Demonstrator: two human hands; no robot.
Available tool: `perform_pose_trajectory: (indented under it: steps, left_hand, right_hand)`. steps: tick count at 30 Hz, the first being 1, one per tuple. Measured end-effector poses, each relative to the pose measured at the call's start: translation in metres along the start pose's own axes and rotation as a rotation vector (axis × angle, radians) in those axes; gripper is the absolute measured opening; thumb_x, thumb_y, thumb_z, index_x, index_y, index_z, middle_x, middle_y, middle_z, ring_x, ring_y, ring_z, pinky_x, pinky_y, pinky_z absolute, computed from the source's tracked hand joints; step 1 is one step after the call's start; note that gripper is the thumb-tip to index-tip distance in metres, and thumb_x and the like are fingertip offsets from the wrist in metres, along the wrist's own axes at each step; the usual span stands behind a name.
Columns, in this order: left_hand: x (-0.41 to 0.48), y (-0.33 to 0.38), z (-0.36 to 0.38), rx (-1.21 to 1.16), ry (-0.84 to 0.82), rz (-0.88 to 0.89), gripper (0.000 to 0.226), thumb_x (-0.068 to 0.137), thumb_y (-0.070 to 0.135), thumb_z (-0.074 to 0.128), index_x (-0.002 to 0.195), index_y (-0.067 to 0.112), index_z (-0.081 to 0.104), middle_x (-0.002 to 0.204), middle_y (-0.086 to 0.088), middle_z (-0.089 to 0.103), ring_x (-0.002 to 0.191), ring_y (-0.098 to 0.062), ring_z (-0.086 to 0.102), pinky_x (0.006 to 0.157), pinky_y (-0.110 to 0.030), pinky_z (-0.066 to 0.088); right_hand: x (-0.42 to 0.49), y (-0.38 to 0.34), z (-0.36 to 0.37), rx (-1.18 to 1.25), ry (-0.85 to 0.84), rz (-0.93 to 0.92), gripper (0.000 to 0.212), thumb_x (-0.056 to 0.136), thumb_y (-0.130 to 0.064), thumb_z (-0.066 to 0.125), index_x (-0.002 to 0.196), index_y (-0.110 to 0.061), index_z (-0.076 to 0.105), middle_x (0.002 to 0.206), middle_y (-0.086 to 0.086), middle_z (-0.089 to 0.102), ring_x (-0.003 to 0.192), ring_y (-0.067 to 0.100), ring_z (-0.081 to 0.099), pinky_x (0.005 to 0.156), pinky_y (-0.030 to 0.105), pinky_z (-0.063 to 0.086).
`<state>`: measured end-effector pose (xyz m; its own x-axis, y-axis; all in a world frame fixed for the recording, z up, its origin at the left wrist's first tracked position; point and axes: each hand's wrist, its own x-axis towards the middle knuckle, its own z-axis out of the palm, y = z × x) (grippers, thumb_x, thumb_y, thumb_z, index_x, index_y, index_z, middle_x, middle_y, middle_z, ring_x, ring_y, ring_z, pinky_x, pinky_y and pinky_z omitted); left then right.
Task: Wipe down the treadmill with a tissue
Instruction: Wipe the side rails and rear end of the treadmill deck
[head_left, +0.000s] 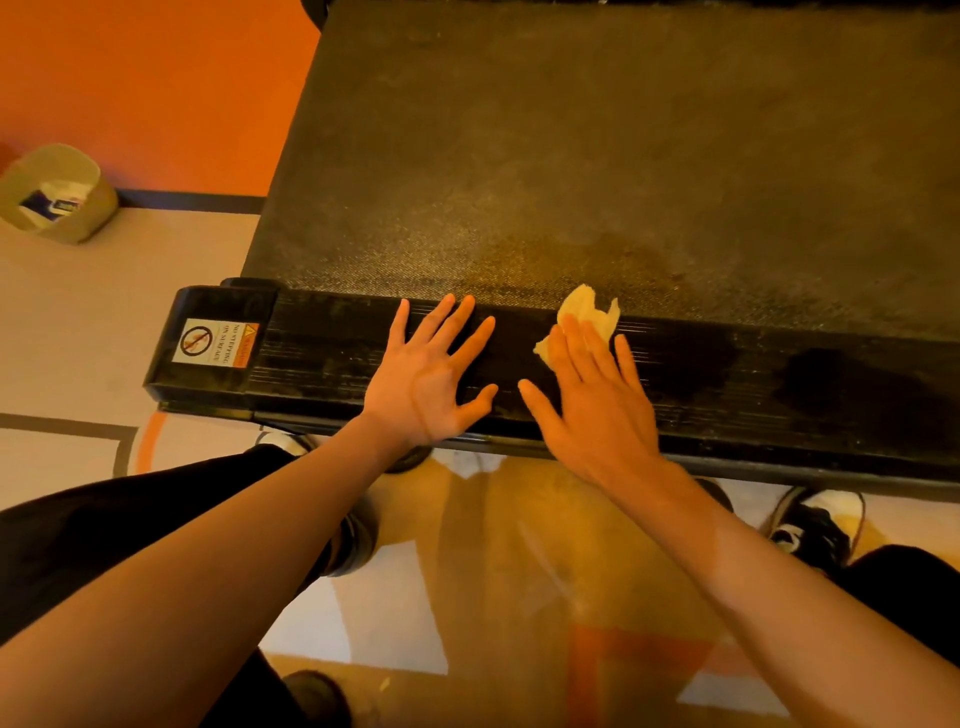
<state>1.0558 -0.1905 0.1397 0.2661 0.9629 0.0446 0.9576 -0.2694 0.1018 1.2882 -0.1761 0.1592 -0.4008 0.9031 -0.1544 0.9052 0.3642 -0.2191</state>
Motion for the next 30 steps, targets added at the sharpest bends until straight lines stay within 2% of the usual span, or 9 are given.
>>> perform_pose_trajectory:
  steps: [2,5,8,11,14,16,20,23,30]
  left_hand:
    - [0.0,0.0,0.0,-0.002,0.007,-0.001,0.078,0.097,0.066,0.037,0.16,0.021,0.037,0.168,-0.013,0.028,0.158,-0.033,0.019,0.122,-0.069,0.011]
    - [0.0,0.001,0.002,-0.014,0.04,-0.002,0.077,0.097,0.064,0.038,0.159,0.02,0.04,0.167,-0.014,0.031,0.157,-0.033,0.021,0.121,-0.07,0.012]
    - [-0.001,0.001,0.004,-0.009,0.052,-0.003,0.076,0.097,0.064,0.038,0.158,0.02,0.041,0.167,-0.014,0.031,0.157,-0.033,0.023,0.121,-0.071,0.014]
    - [-0.001,0.0,0.003,0.005,0.028,0.005,0.076,0.098,0.065,0.036,0.16,0.02,0.038,0.168,-0.013,0.029,0.157,-0.033,0.02,0.121,-0.07,0.013]
    - [-0.002,-0.002,0.0,0.008,-0.004,0.016,0.077,0.1,0.067,0.027,0.162,0.022,0.033,0.169,-0.012,0.025,0.158,-0.031,0.016,0.122,-0.069,0.011]
    - [-0.001,-0.003,-0.001,0.004,-0.01,0.007,0.074,0.101,0.066,0.027,0.162,0.023,0.034,0.17,-0.011,0.025,0.159,-0.031,0.016,0.122,-0.069,0.01]
    - [-0.002,-0.002,0.001,-0.015,0.021,0.0,0.068,0.103,0.059,0.03,0.16,0.023,0.038,0.169,-0.01,0.029,0.158,-0.03,0.018,0.121,-0.071,0.009]
    - [-0.002,-0.003,0.002,-0.026,0.028,0.002,0.066,0.104,0.056,0.03,0.16,0.023,0.038,0.169,-0.01,0.028,0.158,-0.031,0.019,0.12,-0.072,0.01]
    - [-0.002,-0.004,0.001,-0.022,0.021,-0.001,0.061,0.106,0.05,0.029,0.159,0.023,0.039,0.168,-0.01,0.03,0.157,-0.031,0.022,0.121,-0.07,0.01]
  right_hand:
    - [-0.009,0.035,-0.009,-0.028,0.011,0.002,0.088,0.099,-0.071,0.002,0.165,-0.016,0.02,0.174,0.005,0.012,0.161,0.019,0.001,0.13,0.047,0.0]
    - [-0.016,0.098,-0.025,-0.056,0.015,0.19,0.094,0.096,-0.076,-0.002,0.165,-0.015,0.021,0.173,0.006,0.014,0.161,0.019,0.001,0.13,0.05,0.0]
    - [-0.007,0.096,-0.028,0.013,0.024,0.353,0.104,0.091,-0.079,-0.009,0.164,-0.011,0.021,0.173,0.009,0.013,0.16,0.024,0.004,0.129,0.052,0.002]
    - [0.005,0.025,-0.013,0.111,0.062,0.185,0.088,0.099,-0.071,0.004,0.161,-0.014,0.032,0.171,0.009,0.019,0.159,0.027,0.01,0.129,0.054,0.007]
    - [0.007,-0.032,0.0,0.098,-0.019,-0.009,0.088,0.096,-0.07,-0.003,0.166,-0.02,0.019,0.174,0.004,0.006,0.161,0.02,-0.004,0.129,0.047,-0.006]
    - [-0.005,-0.021,0.0,0.057,-0.031,-0.07,0.083,0.099,-0.068,-0.001,0.166,-0.022,0.016,0.174,0.0,0.006,0.16,0.016,-0.004,0.129,0.045,-0.007]
    - [-0.046,0.056,-0.013,0.032,0.004,0.096,0.081,0.101,-0.069,-0.001,0.166,-0.023,0.013,0.174,-0.003,0.005,0.16,0.011,-0.007,0.129,0.045,-0.008]
    - [-0.053,0.056,-0.017,0.083,0.019,0.292,0.088,0.098,-0.07,-0.005,0.166,-0.019,0.016,0.174,0.002,0.005,0.16,0.017,-0.007,0.129,0.048,-0.007]
    - [-0.046,-0.058,0.02,0.079,-0.034,-0.049,0.078,0.102,-0.067,-0.002,0.166,-0.024,0.016,0.174,0.001,0.005,0.161,0.02,-0.005,0.129,0.046,-0.007]
